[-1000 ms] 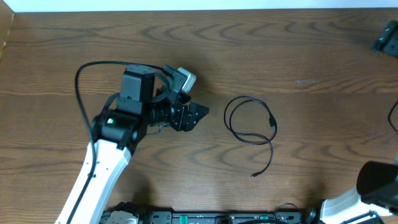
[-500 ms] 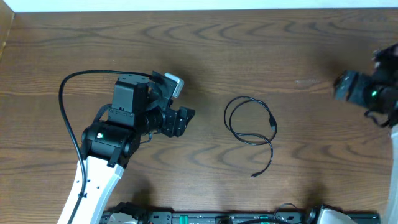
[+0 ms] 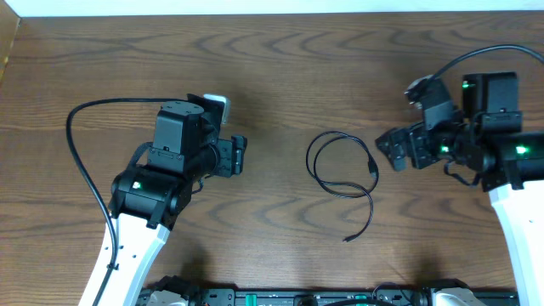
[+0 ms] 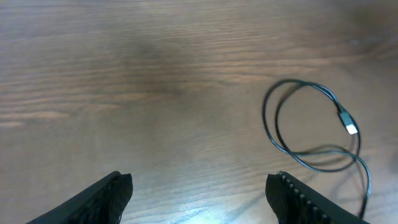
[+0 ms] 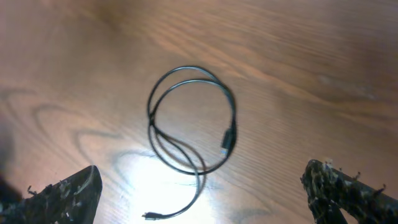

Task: Untangle cables
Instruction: 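Move the right gripper down onto the remaining black cable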

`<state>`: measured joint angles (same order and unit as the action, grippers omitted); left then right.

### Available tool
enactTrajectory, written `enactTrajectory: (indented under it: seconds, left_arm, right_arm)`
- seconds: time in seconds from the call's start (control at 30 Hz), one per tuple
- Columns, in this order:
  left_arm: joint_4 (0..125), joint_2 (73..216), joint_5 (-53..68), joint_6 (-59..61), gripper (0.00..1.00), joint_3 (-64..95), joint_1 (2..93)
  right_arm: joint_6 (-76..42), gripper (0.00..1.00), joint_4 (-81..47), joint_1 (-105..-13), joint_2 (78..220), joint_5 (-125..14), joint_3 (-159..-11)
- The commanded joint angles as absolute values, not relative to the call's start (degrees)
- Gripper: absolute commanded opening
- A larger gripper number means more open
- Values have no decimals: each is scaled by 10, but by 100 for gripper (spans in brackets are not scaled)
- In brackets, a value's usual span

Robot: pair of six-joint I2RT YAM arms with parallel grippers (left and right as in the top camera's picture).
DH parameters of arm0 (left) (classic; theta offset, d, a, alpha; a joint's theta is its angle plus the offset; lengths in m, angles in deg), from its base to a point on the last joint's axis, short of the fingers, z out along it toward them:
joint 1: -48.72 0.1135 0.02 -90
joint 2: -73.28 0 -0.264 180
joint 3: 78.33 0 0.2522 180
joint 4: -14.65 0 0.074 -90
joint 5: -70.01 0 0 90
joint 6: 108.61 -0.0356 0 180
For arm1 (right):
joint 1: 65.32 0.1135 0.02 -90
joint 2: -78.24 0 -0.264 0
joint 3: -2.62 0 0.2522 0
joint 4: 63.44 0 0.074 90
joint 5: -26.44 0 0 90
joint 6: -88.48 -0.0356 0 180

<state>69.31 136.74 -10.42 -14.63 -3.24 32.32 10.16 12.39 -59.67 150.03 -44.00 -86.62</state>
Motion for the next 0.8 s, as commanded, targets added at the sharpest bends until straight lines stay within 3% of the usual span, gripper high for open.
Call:
enactTrajectory:
  seconds: [0.0, 0.33, 0.77]
  left_arm:
    - [693, 1364, -145, -94, 75, -35, 323]
    - [738, 1350, -199, -26, 75, -35, 332]
    - [750, 1341, -140, 5, 75, -35, 340]
  right_arm:
    - [151, 99, 133, -564, 1518, -433, -862]
    - [174, 93, 108, -501, 1625, -430, -862]
    - [190, 90, 79, -433, 1714, -436, -861]
